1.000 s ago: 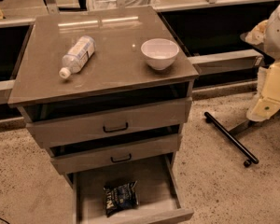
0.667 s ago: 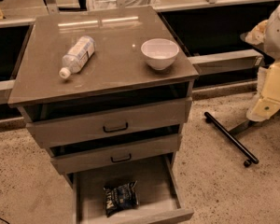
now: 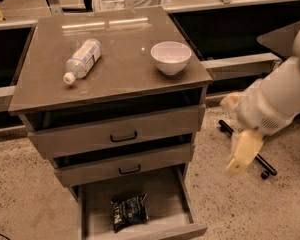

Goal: Pick blue chip bag from bottom drawer and place on counter

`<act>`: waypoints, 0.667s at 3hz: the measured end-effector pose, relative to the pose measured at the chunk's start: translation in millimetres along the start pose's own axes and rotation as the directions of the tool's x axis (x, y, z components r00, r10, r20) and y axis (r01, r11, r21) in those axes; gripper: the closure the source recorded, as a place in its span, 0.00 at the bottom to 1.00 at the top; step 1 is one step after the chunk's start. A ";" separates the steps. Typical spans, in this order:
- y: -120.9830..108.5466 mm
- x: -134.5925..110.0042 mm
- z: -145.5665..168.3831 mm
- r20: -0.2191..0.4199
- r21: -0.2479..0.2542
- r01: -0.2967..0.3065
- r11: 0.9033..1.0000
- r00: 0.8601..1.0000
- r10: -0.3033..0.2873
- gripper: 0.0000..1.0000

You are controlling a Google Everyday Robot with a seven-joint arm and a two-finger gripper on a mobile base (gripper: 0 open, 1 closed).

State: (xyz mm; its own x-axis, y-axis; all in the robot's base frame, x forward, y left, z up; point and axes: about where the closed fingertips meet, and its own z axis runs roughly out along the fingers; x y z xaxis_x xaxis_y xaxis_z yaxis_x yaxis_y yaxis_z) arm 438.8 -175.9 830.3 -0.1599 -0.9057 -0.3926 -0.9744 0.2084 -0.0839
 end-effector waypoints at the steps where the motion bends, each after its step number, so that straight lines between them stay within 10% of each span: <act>1: 3.9 3.7 66.0 0.072 -0.028 0.123 0.992 0.990 -0.120 0.00; 2: 2.2 -0.6 66.2 0.091 -0.016 0.175 0.985 0.981 -0.172 0.00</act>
Offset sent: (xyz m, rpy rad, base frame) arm -0.0012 0.0222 -0.0462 0.0761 -0.0248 0.1586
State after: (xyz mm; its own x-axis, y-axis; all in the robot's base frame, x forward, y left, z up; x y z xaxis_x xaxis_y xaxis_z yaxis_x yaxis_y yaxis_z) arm 447.2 -150.5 769.7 0.0255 -0.8906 -0.4540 -0.9898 0.0411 -0.1363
